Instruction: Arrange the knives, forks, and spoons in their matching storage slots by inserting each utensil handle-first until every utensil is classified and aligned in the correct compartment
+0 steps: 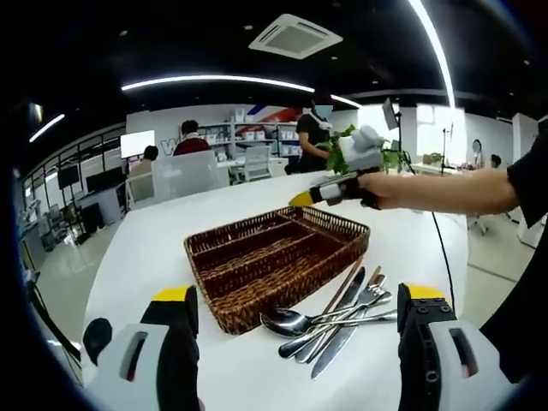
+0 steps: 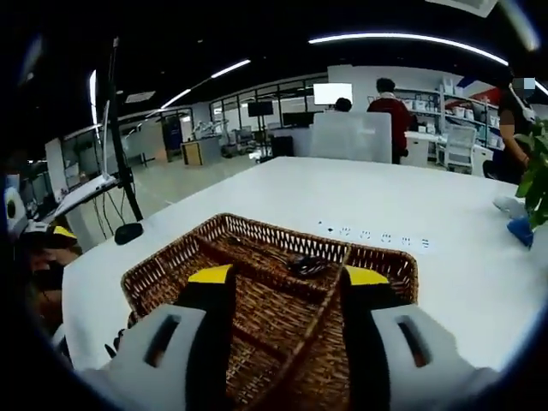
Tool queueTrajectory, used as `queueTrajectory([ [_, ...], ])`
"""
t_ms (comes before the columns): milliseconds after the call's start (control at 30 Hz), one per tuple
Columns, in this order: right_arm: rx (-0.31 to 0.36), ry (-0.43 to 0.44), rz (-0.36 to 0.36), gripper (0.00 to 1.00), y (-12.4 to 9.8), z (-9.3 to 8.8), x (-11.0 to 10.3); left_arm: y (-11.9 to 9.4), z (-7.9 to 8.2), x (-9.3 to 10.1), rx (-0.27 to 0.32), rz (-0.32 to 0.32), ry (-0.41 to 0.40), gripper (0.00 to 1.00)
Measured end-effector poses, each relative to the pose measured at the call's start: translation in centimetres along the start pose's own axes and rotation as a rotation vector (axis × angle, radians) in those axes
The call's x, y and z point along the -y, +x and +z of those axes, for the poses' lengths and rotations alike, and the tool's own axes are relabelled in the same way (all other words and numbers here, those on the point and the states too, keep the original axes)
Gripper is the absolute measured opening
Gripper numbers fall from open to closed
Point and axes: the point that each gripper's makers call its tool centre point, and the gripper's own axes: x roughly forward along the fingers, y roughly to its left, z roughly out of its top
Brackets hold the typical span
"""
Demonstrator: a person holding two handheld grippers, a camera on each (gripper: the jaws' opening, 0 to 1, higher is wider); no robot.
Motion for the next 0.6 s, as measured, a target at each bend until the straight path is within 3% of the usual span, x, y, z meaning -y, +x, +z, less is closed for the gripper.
queueTrajectory([
  [167,0.027,-0.005,0.026,0.65,-2.7,-0.2,-1.3,0.1,-0.4,-0.4,0.000,0.006,-0.008,0.99],
  [200,0.031,0.005,0.033,0.67,-3.3,-0.3,-1.5,0.1,-0.4,-0.5,-0.001,0.006,-0.009,0.99],
  [233,0.057,0.067,0.049,0.70,-4.1,-0.1,-2.0,0.1,-0.5,-0.5,-0.002,0.006,-0.008,0.99],
  [333,0.072,0.075,0.059,0.79,-6.1,-0.6,-2.6,0.2,-0.8,-0.7,-0.008,0.002,-0.016,0.99],
  [467,0.046,-0.002,0.075,0.86,-8.6,-2.1,-3.6,0.3,-1.2,-0.6,-0.022,-0.004,-0.017,0.99],
  [600,0.046,-0.021,0.067,0.90,-11.1,-3.0,-4.3,0.4,-1.4,-0.4,-0.029,-0.012,-0.017,0.99],
])
